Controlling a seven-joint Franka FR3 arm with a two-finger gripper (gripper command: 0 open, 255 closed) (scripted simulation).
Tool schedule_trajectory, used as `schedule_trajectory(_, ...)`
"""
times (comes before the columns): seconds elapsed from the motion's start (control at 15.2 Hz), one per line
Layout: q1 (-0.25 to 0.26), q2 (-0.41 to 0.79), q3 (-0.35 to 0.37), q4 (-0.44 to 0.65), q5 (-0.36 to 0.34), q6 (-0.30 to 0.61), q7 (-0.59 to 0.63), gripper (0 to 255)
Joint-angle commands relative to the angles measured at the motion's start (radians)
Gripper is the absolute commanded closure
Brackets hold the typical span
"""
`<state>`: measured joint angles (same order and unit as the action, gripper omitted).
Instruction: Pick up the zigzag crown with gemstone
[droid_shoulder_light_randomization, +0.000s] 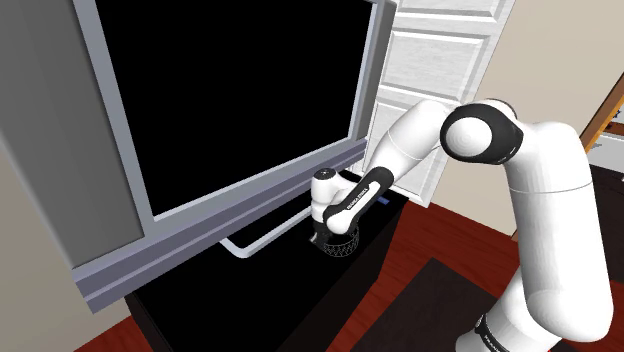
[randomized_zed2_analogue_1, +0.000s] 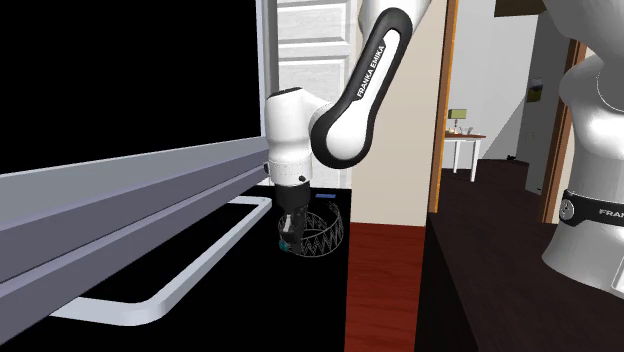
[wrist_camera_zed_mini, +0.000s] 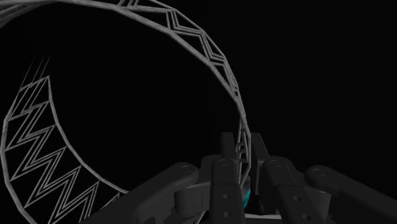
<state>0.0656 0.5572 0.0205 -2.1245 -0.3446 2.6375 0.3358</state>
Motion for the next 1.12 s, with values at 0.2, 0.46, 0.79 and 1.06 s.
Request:
schedule_trajectory(0.2, 0.000, 0.001, -0.001, 0.000, -0.001, 0.001, 0.001, 255)
schedule_trajectory(0.46, -0.007, -0.049, 0.011, -0.013, 0.013, -0.036, -0.014, 255)
schedule_trajectory(0.79, -0.016, -0.110, 0.023, -0.025, 0.031, -0.084, -0.034, 255)
schedule_trajectory(1.06, -0.022, -0.157, 0.033, -0.031, 0.046, -0.124, -0.050, 255)
